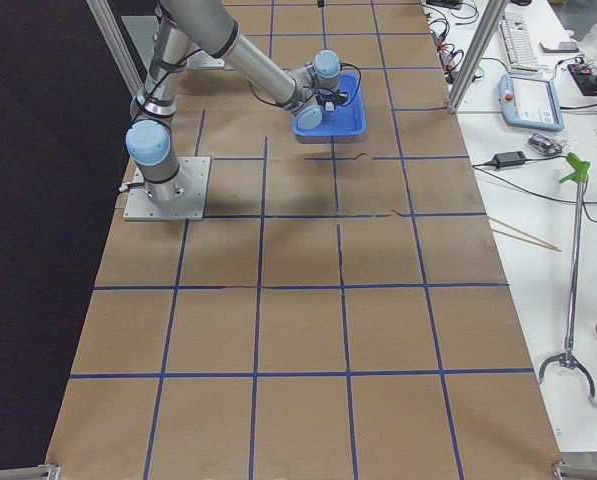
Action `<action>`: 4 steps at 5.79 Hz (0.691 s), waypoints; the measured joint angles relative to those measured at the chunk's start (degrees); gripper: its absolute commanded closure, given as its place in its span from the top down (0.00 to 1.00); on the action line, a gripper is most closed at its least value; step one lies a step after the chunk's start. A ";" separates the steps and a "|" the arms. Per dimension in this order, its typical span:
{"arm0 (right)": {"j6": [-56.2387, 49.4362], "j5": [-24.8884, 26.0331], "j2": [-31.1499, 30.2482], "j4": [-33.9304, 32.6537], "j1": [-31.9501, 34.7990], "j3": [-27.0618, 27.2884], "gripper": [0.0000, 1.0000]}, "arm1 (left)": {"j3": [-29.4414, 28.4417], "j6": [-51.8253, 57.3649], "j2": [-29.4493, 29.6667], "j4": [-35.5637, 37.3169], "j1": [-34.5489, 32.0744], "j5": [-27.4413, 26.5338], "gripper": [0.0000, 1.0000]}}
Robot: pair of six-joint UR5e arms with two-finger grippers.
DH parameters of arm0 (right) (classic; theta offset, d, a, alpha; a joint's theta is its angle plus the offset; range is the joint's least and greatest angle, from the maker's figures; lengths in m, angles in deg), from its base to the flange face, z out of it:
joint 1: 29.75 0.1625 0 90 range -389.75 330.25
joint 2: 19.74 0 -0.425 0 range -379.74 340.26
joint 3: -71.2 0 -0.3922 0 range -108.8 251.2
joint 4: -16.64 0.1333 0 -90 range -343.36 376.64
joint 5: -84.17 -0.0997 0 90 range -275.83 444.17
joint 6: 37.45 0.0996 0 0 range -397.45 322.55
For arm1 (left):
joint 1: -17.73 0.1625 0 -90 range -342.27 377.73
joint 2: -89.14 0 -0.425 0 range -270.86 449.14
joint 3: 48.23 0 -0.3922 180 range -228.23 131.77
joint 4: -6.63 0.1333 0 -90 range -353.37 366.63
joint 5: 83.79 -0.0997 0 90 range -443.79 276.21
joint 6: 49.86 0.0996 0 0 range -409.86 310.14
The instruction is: Assemble white blocks and place on blue tray
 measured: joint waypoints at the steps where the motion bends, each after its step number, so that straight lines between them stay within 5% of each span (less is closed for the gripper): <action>1: -0.05 -0.02 -0.16 -0.10 0.02 0.65 0.24 | 0.00 -0.01 -0.01 0.00 0.00 -0.04 0.99; 4: -0.25 -0.04 -0.42 -0.33 0.02 1.52 0.24 | -0.03 -0.03 0.02 0.00 -0.06 0.00 0.99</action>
